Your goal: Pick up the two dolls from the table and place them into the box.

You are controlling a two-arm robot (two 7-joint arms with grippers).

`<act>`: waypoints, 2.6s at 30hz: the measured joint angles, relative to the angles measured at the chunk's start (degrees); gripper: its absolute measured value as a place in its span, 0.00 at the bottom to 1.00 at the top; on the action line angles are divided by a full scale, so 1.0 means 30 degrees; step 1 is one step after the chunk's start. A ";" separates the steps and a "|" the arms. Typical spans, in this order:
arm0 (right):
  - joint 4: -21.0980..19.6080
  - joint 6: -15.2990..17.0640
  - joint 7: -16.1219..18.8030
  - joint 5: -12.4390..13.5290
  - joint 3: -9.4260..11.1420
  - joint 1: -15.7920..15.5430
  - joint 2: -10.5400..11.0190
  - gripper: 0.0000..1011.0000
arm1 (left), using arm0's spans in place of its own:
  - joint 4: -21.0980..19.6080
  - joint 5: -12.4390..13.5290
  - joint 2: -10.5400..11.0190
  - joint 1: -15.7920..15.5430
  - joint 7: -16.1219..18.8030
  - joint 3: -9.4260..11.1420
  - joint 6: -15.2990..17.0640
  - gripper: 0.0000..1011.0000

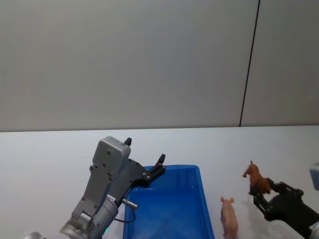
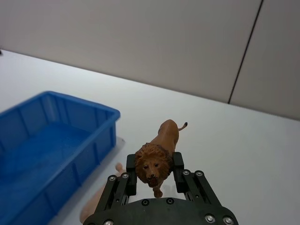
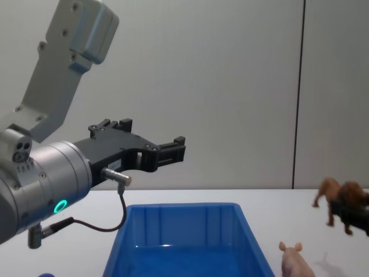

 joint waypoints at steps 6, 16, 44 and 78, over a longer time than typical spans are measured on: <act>-0.0434 0.0106 0.0844 0.0001 -0.0132 0.0450 -0.0203 0.42 | 0.0000 0.0000 0.0000 -0.0001 0.0001 0.0001 0.0000 0.99; -0.0541 0.1399 0.2907 0.0064 -0.0802 0.1641 -0.1086 0.42 | 0.0000 -0.0001 0.0002 -0.0001 0.0000 0.0001 0.0000 0.99; 0.0576 0.3030 0.4533 -0.0031 -0.1865 0.2949 -0.2215 0.99 | 0.0001 0.0001 0.0000 -0.0001 0.0000 0.0001 0.0000 0.99; -0.0280 0.3011 0.1209 0.0974 -0.1265 0.0196 -0.0437 0.99 | 0.0000 0.0000 0.0000 -0.0001 0.0000 0.0001 0.0000 0.99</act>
